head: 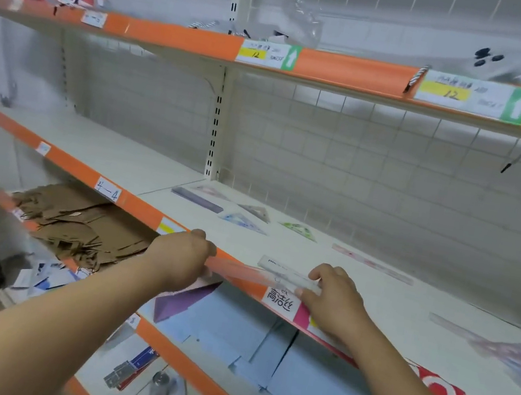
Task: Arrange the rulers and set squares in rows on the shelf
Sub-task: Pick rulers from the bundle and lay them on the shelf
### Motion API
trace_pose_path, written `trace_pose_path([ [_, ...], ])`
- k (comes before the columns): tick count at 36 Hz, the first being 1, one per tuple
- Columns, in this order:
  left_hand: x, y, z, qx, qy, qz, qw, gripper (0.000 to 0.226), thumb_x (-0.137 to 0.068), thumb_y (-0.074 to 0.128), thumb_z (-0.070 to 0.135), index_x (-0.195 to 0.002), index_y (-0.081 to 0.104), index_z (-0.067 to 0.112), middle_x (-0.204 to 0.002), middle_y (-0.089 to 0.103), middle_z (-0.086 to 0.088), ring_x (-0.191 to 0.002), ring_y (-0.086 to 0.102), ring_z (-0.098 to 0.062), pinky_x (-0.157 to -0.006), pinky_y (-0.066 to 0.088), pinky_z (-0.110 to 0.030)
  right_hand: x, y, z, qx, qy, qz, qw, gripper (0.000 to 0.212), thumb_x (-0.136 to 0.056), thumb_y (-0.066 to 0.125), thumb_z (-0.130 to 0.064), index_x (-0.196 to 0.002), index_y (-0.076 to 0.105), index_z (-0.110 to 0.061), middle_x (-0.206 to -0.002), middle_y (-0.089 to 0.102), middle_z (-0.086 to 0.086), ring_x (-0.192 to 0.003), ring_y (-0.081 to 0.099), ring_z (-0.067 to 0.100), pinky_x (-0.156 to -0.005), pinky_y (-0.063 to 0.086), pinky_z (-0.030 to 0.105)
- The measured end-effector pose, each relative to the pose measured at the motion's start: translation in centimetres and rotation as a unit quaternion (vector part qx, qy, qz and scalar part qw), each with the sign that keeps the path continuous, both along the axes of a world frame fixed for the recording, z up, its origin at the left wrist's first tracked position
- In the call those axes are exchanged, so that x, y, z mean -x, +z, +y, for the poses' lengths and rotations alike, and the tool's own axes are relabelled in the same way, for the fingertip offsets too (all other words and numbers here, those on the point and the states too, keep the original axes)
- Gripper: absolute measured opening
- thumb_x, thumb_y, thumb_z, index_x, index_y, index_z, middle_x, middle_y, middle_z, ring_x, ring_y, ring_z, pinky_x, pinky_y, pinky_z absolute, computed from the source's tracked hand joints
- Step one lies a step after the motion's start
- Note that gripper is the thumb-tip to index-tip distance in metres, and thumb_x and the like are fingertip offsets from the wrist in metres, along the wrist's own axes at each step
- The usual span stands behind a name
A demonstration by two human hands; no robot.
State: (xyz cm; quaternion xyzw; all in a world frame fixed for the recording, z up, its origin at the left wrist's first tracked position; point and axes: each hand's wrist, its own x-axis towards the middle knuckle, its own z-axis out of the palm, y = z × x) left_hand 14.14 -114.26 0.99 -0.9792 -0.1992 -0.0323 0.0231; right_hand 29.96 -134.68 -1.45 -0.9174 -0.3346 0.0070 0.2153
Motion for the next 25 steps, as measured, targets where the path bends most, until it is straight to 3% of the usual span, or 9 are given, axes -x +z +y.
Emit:
trace_pose_path([
  [14,-4.2,-0.2,11.1,-0.006,0.017,0.0,1.0,0.031,-0.096,0.053,0.031,-0.125,0.055,0.021,-0.12,0.05,-0.004,-0.11,0.056,-0.023,-0.085,0.047,-0.033,-5.1,0.0,11.0,0.008,-0.011,-0.005,1.0,0.039,-0.089,0.057,-0.045,-0.12,0.05,-0.023,-0.124,0.049,0.0,-0.115,0.046,0.02,-0.091,0.04,0.033],
  [25,-7.3,-1.1,18.9,0.004,0.001,0.019,1.0,0.039,-0.098,0.05,0.031,-0.137,0.047,0.026,-0.136,0.046,-0.001,-0.123,0.05,-0.02,-0.097,0.045,-0.033,-6.9,-0.4,16.5,0.034,-0.037,0.007,0.999,0.039,-0.088,0.058,-0.046,-0.12,0.05,-0.024,-0.123,0.048,-0.001,-0.114,0.047,0.02,-0.093,0.041,0.033],
])
